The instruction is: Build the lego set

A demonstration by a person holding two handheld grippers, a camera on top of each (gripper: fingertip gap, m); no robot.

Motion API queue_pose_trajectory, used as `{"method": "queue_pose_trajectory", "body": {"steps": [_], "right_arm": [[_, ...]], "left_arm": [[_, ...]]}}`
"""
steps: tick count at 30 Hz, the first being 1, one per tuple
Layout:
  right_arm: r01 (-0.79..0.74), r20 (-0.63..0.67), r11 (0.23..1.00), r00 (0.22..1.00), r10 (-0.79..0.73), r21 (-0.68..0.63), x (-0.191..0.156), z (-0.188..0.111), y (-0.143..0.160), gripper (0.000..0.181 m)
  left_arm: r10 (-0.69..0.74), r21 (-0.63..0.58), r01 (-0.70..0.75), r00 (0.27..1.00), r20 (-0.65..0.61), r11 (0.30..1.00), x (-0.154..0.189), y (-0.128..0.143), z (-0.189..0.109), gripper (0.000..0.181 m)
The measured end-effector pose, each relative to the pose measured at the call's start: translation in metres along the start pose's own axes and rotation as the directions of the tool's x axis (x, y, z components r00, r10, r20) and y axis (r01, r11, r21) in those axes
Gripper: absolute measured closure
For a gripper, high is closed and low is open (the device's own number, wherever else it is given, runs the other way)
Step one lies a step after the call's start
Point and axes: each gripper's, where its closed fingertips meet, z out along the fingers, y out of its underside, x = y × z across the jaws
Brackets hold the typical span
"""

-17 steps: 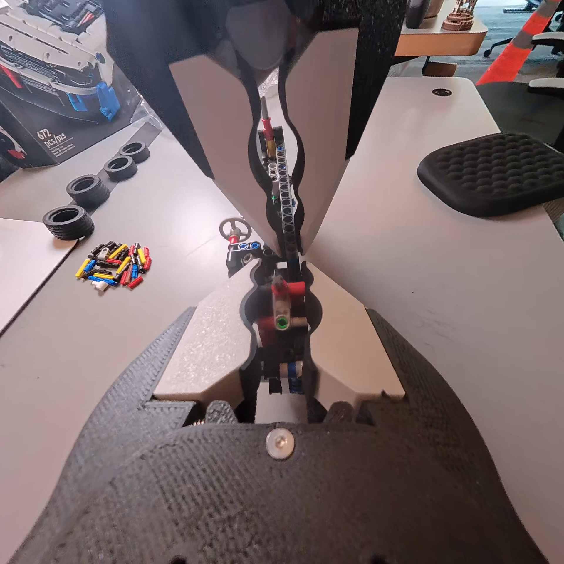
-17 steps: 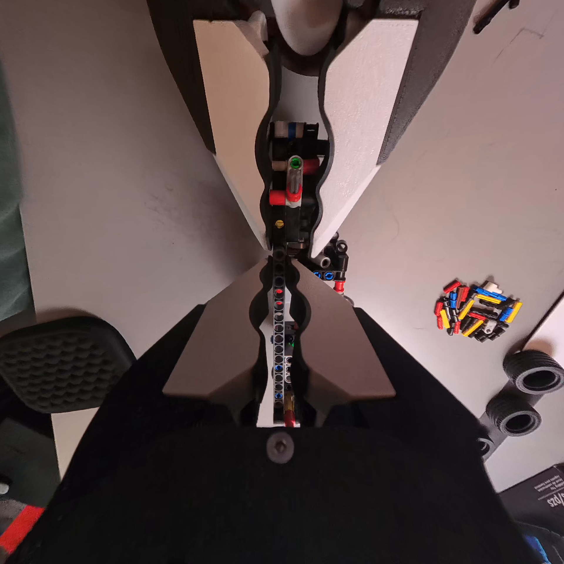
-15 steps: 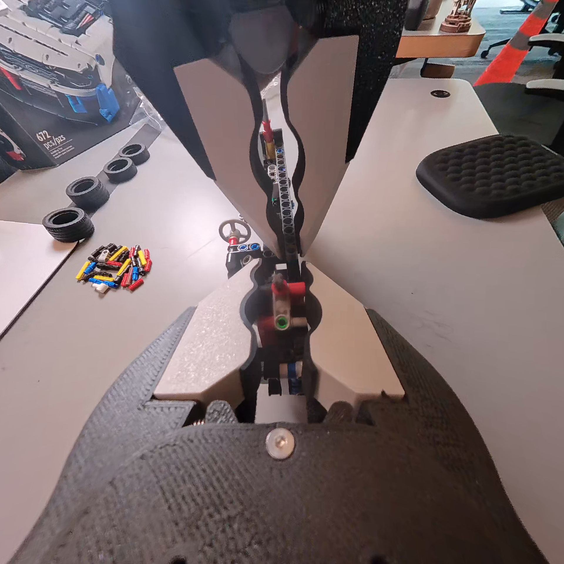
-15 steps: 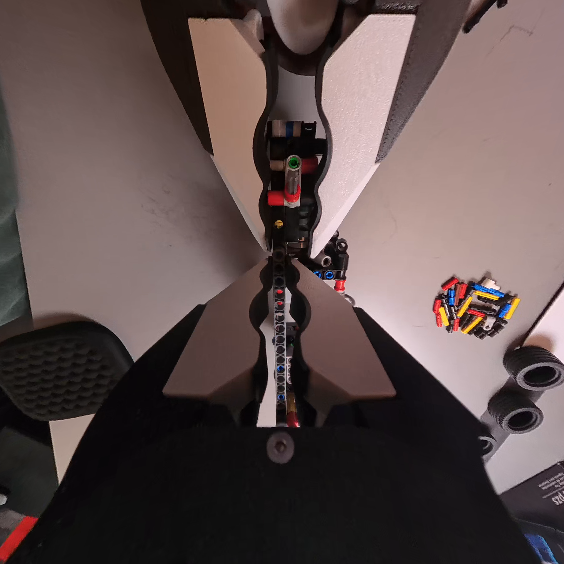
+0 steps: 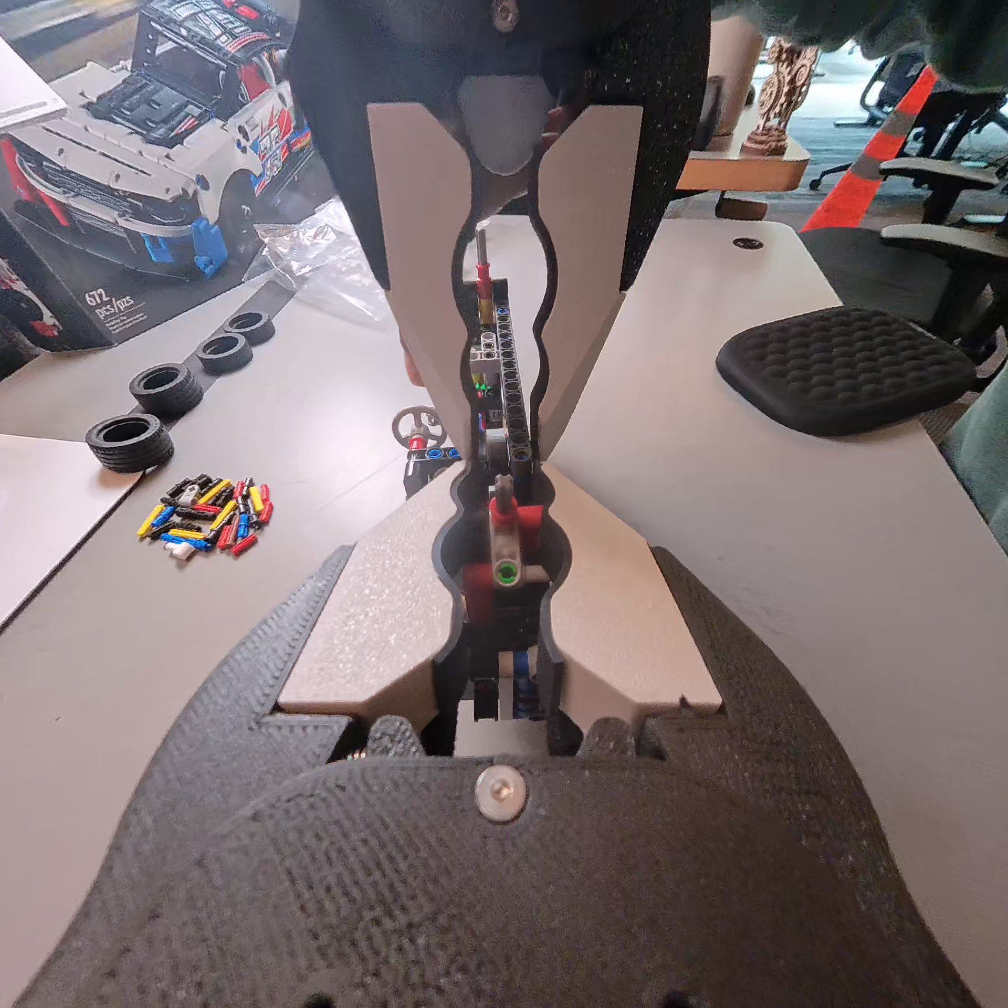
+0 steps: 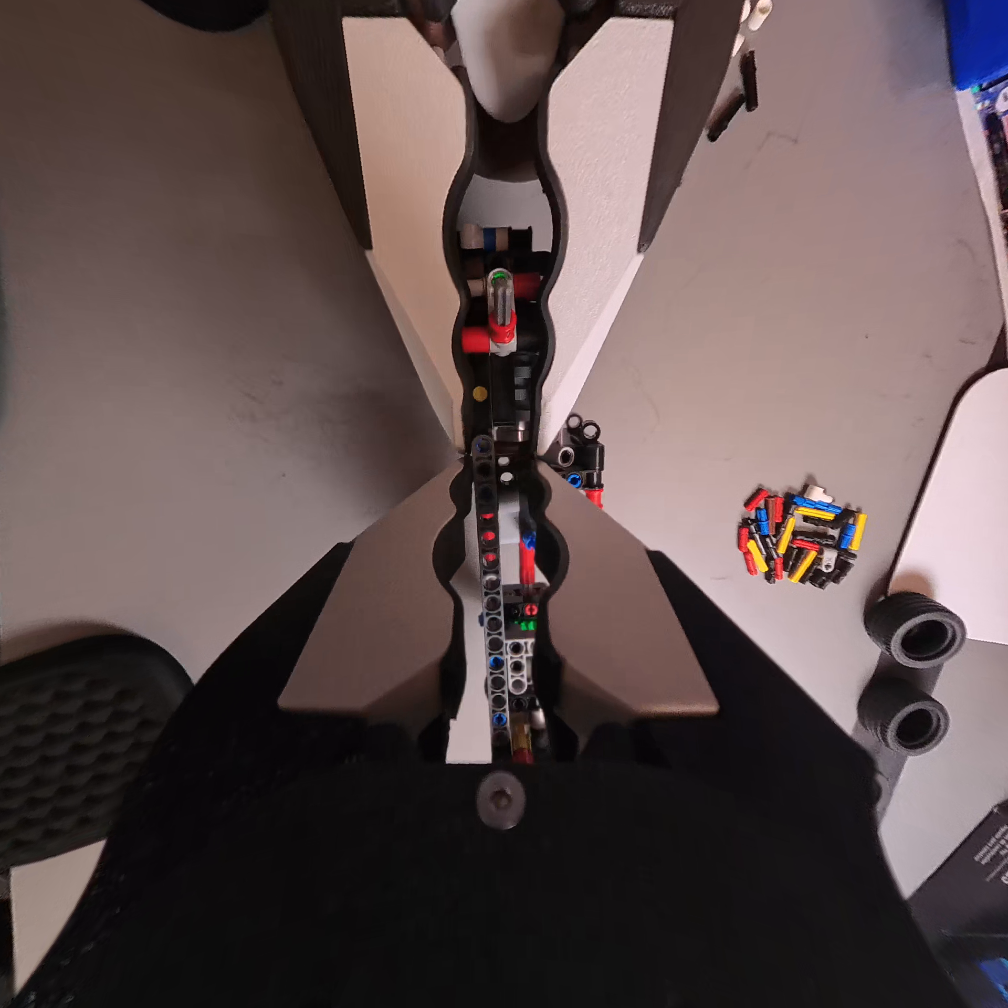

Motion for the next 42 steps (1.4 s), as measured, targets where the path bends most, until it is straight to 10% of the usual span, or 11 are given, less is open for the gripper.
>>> {"method": "queue_pose_trajectory", "body": {"steps": [1,10,22,42], "right_arm": [[0.013,-0.007,1.000,1.000,-0.013,0.017,-0.001,-0.003,0.000,0.164],[0.059,-0.273,0.991,0.962,-0.023,0.124,0.012,-0.064,0.034,0.140],[0.193,-0.739,0.964,0.673,0.006,0.184,-0.002,-0.035,0.076,0.142],[0.115,-0.306,0.993,0.946,-0.104,0.018,0.024,0.011,0.070,0.134]], "left_arm": [[-0.005,0.009,0.005,1.000,-0.008,1.000,0.001,-0.001,0.001,0.163],[-0.037,0.008,0.037,0.999,-0.004,0.999,-0.002,0.012,0.001,0.163],[-0.095,-0.009,0.095,0.995,0.005,0.995,-0.007,0.018,-0.004,0.134],[-0.411,-0.097,0.404,0.909,-0.069,0.910,-0.024,0.040,0.007,0.143]]}}
